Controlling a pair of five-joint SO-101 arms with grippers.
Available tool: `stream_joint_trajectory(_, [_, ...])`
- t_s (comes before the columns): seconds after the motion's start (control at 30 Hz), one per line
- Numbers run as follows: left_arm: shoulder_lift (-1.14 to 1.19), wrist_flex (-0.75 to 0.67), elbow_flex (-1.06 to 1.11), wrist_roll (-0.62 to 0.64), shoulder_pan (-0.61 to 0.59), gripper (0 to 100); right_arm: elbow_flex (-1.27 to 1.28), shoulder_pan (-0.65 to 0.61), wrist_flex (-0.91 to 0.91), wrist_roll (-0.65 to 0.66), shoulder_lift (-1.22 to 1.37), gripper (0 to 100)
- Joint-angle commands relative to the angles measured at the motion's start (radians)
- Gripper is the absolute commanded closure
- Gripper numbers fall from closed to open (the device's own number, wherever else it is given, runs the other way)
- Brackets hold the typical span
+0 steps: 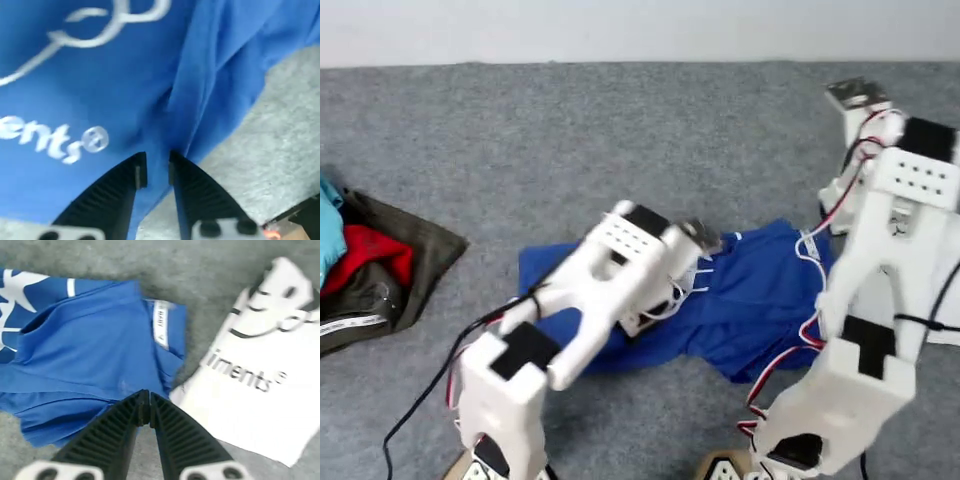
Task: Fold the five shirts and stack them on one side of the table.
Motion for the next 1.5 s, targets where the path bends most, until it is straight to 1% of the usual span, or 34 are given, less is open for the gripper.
stream_joint_trajectory(0.0, [0.026,0.006,0.002,-0.015,0.063,92,-0.051,0.058,0.039,0.009,-0.116,98.9])
stream_joint_trajectory(0.13, [0.003,0.046,-0.001,-0.048,0.133,95,-0.051,0.099,0.039,0.008,-0.163,98.9])
stream_joint_trajectory(0.2, [-0.038,0.060,-0.002,-0.048,0.144,95,-0.051,0.113,0.039,0.008,-0.177,98.9])
stream_joint_trajectory(0.37, [-0.184,0.058,-0.004,-0.048,0.112,96,-0.051,0.133,0.041,0.006,-0.205,98.9])
stream_joint_trajectory(0.5, [-0.226,-0.002,-0.036,-0.041,0.060,95,-0.049,0.140,0.042,0.003,-0.231,98.9])
stream_joint_trajectory(0.6, [-0.187,-0.080,-0.074,-0.035,0.034,95,-0.049,0.140,0.042,0.003,-0.242,98.9])
stream_joint_trajectory(0.73, [-0.069,-0.181,-0.122,0.018,0.038,95,-0.049,0.140,0.042,0.003,-0.251,98.9])
stream_joint_trajectory(0.87, [0.071,-0.196,-0.202,0.023,0.078,95,-0.049,0.150,0.044,0.003,-0.251,98.9])
stream_joint_trajectory(0.97, [0.138,-0.147,-0.262,0.018,0.137,95,-0.049,0.163,0.044,0.003,-0.251,98.9])
stream_joint_trajectory(1.07, [0.155,-0.095,-0.312,0.017,0.178,95,-0.049,0.183,0.044,0.006,-0.252,98.9])
stream_joint_trajectory(1.23, [0.155,0.009,-0.443,0.017,0.176,95,-0.049,0.202,0.044,0.008,-0.260,98.9])
stream_joint_trajectory(1.4, [0.155,0.130,-0.677,0.020,0.175,95,-0.049,0.194,0.044,0.006,-0.332,98.7])
stream_joint_trajectory(1.47, [0.155,0.133,-0.743,0.023,0.201,95,-0.049,0.179,0.044,0.005,-0.367,98.7])
